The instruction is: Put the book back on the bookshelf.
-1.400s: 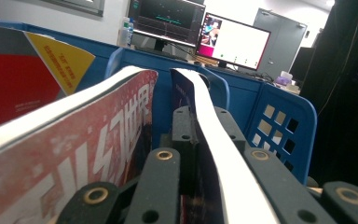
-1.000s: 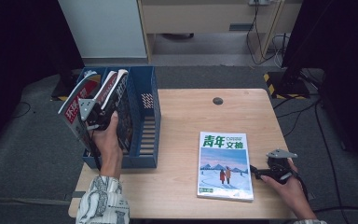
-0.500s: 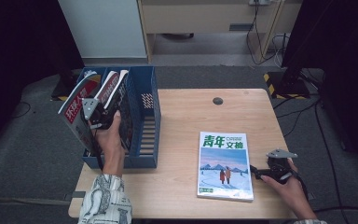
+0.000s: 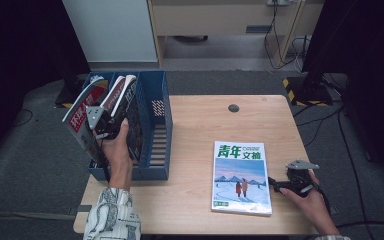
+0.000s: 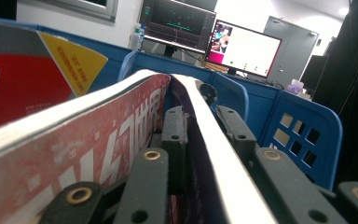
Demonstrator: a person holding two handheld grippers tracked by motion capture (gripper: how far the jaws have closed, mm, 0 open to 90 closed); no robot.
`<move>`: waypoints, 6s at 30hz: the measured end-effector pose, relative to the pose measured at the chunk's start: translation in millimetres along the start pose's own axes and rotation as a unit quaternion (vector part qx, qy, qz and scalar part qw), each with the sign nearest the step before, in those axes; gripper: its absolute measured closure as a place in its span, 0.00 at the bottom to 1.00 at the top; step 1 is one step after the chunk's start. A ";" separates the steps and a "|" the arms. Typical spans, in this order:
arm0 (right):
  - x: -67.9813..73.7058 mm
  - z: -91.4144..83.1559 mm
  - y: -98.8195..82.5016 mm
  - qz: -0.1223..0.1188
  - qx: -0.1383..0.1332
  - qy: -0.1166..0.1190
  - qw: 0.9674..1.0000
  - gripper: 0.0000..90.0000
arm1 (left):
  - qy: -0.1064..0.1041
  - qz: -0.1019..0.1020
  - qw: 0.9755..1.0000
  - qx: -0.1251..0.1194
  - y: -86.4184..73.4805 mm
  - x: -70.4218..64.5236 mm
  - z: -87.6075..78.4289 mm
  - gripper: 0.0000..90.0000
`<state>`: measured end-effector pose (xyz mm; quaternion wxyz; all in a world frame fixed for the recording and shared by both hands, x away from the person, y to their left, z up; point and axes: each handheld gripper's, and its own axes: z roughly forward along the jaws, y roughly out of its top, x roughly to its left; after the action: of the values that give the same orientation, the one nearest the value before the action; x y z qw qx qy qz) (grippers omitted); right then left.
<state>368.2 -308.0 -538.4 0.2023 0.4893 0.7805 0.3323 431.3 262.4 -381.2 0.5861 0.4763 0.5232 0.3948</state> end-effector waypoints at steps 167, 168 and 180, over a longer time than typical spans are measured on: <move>1.5 -0.3 -0.2 0.009 0.002 -0.009 1.000 0.06 | -0.191 0.126 0.942 0.243 -90.7 -114.3 -71.4 0.09; 1.4 -0.2 -0.2 0.008 0.002 -0.009 1.000 0.06 | -0.194 0.128 0.941 0.245 -92.1 -116.9 -71.4 0.09; 1.4 -0.1 -0.2 0.008 0.002 -0.010 1.000 0.06 | -0.211 0.136 0.933 0.256 -101.8 -135.4 -70.0 0.09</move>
<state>367.3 -306.8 -538.5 0.2066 0.4992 0.7751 0.3277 339.4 118.5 -447.9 0.4818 0.7494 0.4008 0.2137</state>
